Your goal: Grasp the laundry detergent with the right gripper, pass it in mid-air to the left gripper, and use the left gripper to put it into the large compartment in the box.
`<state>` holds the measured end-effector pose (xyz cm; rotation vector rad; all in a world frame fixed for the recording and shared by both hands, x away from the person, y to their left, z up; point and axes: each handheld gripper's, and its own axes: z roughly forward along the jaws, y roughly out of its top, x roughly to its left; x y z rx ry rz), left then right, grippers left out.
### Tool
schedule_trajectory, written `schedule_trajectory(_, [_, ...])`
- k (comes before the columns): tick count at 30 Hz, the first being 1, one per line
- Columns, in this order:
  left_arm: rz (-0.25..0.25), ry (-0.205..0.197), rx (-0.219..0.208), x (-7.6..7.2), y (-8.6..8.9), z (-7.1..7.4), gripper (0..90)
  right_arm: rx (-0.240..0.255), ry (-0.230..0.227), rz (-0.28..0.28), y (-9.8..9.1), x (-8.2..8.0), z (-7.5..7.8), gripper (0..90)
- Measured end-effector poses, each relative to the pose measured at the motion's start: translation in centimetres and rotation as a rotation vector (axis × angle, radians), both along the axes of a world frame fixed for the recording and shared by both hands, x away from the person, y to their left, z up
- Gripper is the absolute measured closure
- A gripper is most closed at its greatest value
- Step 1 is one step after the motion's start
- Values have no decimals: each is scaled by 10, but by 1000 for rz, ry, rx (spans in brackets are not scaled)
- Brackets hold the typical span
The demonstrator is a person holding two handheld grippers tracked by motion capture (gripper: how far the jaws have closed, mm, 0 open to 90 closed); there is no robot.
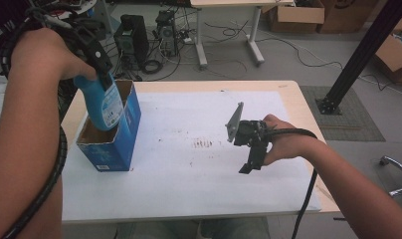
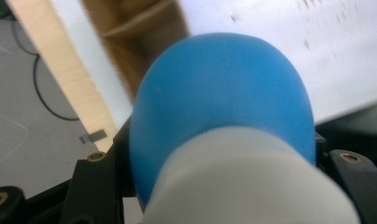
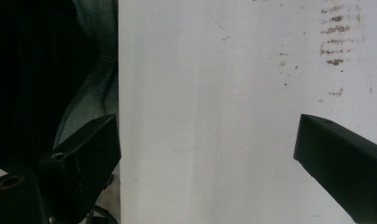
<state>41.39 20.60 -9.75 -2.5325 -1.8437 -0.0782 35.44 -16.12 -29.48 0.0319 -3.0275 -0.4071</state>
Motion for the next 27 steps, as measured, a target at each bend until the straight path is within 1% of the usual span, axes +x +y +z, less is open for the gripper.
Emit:
schedule_trajectory(1, [24, -3, 6, 1, 3, 0, 397, -1, 0, 0, 0, 1, 0, 71])
schedule_trajectory(2, [53, -18, 5, 2, 7, 1, 397, -2, 1, -2, -1, 1, -1, 71])
schedule_trajectory(6, [121, -33, -8, 5, 17, -2, 397, -10, 11, -7, -4, 3, -2, 71])
schedule_trajectory(8, [147, -35, -18, 8, 24, -7, 397, -17, 12, -10, -5, 4, -2, 70])
schedule_trajectory(9, [147, -35, -18, 8, 24, -7, 398, -17, 12, -10, -5, 4, -2, 70])
schedule_trajectory(13, [178, -22, -18, 11, 29, -17, 398, -20, 11, -10, -7, 5, -2, 69])
schedule_trajectory(15, [174, -21, -6, 13, 31, -23, 397, -22, 17, -9, -6, 5, -2, 68])
schedule_trajectory(18, [182, -10, 0, 14, 33, -32, 398, -28, 19, -7, -6, 4, -3, 68])
schedule_trajectory(19, [191, -11, -2, 15, 34, -36, 398, -32, 22, -8, -6, 4, -3, 68])
schedule_trajectory(20, [190, -11, 1, 15, 35, -38, 398, -34, 21, -7, -6, 4, -3, 68])
schedule_trajectory(23, [193, -6, 11, 15, 37, -51, 398, -28, 15, -7, -6, 4, -3, 68])
schedule_trajectory(25, [195, -3, 11, 15, 39, -59, 398, -26, 18, -8, -6, 4, -2, 68])
schedule_trajectory(27, [196, 6, 2, 15, 42, -69, 398, -25, 13, -6, -6, 4, -3, 68])
